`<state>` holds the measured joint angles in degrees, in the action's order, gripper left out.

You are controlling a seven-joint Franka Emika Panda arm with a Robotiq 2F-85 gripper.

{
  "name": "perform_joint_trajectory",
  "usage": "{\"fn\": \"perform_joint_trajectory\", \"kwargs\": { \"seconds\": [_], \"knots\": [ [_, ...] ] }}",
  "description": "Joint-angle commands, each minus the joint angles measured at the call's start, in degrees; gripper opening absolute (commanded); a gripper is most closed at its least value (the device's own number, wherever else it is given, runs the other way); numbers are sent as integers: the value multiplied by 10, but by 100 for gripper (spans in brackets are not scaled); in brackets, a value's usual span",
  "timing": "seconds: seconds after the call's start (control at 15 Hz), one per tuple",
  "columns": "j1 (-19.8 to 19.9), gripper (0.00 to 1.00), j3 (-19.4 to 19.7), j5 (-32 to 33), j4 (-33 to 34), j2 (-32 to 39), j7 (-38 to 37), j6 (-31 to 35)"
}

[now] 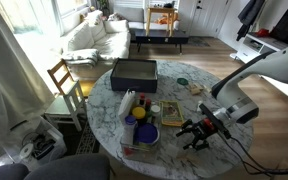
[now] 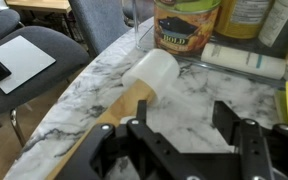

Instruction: Pick up the measuring cup with a wooden block from the white bottle to and put it on the table

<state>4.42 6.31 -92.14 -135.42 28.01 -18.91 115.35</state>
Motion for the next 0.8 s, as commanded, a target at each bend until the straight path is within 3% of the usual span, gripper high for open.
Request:
{"fn": "perform_joint_trajectory", "kwargs": {
  "seconds": [0.0, 0.4, 0.73],
  "knots": [
    [-3, 98, 7, 2, -3, -3, 9, 5],
    [2, 100, 11, 5, -4, -10, 1, 0],
    [4, 100, 36, 59, -27, -60, -29, 9]
  ]
}}
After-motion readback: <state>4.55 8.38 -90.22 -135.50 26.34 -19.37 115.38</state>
